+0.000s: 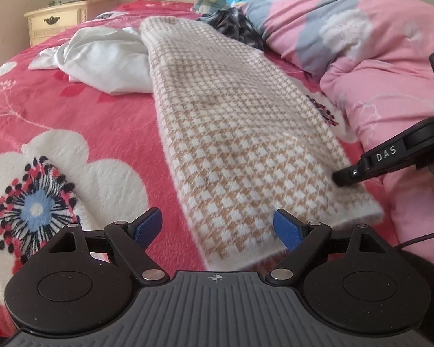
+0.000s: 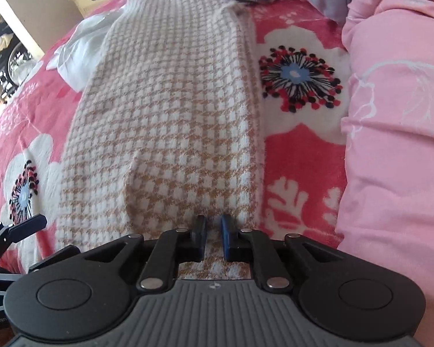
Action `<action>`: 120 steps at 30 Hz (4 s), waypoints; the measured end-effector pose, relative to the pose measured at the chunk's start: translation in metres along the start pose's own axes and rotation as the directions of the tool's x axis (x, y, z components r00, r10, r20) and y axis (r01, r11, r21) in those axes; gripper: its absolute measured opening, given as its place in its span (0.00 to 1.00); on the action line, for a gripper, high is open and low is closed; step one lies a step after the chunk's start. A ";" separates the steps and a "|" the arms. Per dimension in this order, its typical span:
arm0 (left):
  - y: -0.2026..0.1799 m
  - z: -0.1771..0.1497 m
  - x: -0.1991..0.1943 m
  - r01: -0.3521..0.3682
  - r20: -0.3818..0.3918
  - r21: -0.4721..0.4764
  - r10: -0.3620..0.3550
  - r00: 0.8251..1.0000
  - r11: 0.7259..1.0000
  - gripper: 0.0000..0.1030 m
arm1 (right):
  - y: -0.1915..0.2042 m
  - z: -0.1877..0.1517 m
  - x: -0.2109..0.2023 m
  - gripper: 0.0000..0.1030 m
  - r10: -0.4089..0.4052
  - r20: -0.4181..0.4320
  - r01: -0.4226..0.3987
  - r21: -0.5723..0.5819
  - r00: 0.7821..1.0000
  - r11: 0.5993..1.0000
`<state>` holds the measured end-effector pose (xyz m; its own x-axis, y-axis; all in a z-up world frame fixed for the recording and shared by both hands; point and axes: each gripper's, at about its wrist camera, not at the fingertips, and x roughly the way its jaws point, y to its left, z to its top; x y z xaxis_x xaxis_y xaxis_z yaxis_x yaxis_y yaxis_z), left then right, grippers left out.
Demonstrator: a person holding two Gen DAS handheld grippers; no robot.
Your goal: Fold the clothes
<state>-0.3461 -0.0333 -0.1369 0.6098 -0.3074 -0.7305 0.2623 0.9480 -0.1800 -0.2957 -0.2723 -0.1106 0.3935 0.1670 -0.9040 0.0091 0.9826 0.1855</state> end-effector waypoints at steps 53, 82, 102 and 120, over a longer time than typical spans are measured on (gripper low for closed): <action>-0.048 0.035 0.024 0.008 -0.011 0.034 -0.008 1.000 0.999 0.82 | 0.000 0.016 -0.020 0.17 0.003 0.116 0.010 -0.115 0.993 0.993; -0.022 0.076 0.045 0.044 0.060 -0.052 -0.041 0.997 0.998 0.82 | 0.000 0.048 -0.016 0.18 -0.063 0.175 0.093 -0.169 0.983 0.981; 0.027 0.098 0.065 0.123 0.149 -0.174 -0.097 0.984 0.977 0.82 | 0.047 0.104 0.004 0.18 0.007 0.222 0.041 -0.212 0.975 0.976; 0.046 0.093 0.077 0.272 0.149 -0.191 -0.246 0.958 0.943 0.80 | 0.111 0.166 0.098 0.18 0.354 0.000 -0.328 -0.376 0.935 0.866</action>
<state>-0.2180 -0.0209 -0.1403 0.6310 -0.5401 -0.5569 0.2707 0.8261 -0.4943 -0.1035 -0.1601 -0.1143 0.3708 0.5043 -0.7798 -0.4669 0.8271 0.3129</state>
